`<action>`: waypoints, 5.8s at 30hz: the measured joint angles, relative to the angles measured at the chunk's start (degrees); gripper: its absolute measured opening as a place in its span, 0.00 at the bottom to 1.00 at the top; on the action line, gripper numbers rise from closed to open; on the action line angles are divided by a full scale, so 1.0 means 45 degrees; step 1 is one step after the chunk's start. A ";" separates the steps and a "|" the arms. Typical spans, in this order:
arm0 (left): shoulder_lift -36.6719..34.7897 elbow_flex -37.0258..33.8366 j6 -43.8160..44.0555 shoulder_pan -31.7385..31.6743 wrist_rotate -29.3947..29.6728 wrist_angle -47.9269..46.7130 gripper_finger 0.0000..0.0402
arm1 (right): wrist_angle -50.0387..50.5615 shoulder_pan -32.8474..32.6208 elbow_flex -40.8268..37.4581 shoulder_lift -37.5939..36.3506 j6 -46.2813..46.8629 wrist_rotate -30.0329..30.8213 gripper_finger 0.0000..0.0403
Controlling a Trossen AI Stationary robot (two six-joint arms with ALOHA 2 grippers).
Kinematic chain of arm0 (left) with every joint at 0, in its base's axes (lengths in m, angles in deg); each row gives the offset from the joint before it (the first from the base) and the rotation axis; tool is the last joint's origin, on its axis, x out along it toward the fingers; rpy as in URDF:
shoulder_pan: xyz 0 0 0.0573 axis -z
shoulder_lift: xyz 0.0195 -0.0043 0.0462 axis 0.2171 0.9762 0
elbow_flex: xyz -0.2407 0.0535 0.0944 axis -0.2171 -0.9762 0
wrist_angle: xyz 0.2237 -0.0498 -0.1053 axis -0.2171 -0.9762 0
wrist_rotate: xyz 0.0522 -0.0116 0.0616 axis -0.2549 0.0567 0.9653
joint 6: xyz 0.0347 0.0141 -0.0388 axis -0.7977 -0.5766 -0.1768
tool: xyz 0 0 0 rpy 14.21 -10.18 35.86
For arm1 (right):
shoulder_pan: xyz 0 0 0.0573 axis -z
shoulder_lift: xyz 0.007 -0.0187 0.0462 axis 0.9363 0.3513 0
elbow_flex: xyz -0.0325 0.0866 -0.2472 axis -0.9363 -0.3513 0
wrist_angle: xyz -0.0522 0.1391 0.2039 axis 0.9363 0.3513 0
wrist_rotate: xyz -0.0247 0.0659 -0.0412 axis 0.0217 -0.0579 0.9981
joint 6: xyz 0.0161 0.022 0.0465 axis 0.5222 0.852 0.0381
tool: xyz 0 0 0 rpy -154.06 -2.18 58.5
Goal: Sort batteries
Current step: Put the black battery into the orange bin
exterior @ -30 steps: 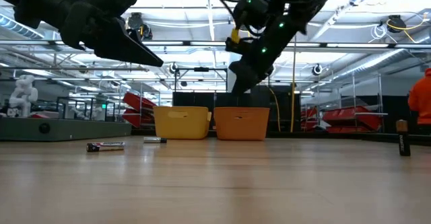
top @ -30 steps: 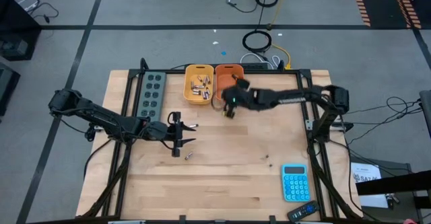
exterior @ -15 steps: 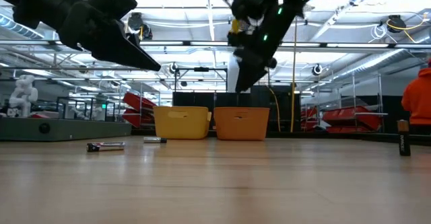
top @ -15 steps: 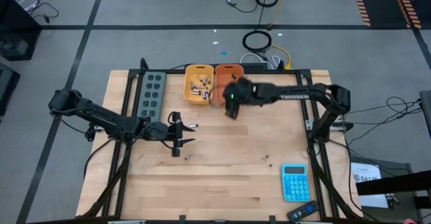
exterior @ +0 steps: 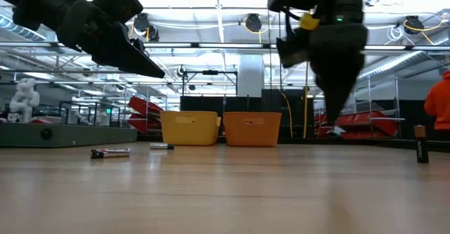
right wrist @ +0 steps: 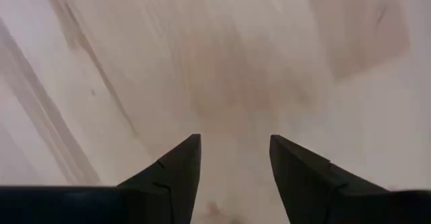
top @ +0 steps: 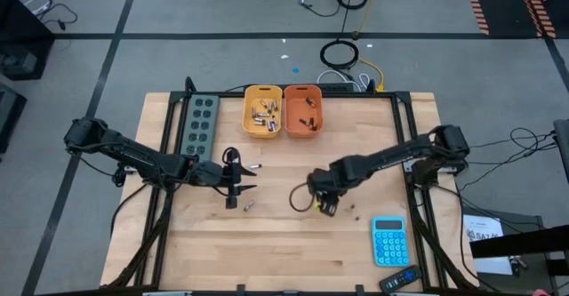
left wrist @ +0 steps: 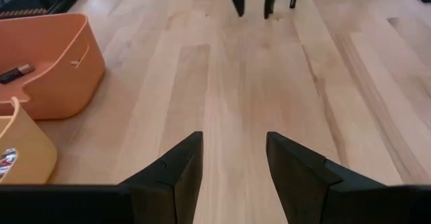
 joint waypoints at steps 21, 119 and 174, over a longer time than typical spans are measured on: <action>0.0000 0.0000 -0.0403 0.0000 -0.0010 0.0010 0.43 | 0.2698 -0.0913 -0.0501 -0.0005 0.5058 -0.1401 0.47; -0.0001 -0.0010 -0.0345 -0.0029 0.0227 0.0419 0.43 | 0.0456 -0.4707 -0.1375 -0.2623 0.7021 0.2079 0.54; 0.0000 -0.0010 -0.0452 -0.0028 0.0233 0.0337 0.43 | -0.1676 -0.8449 -0.4532 -0.0917 1.2731 0.6287 0.04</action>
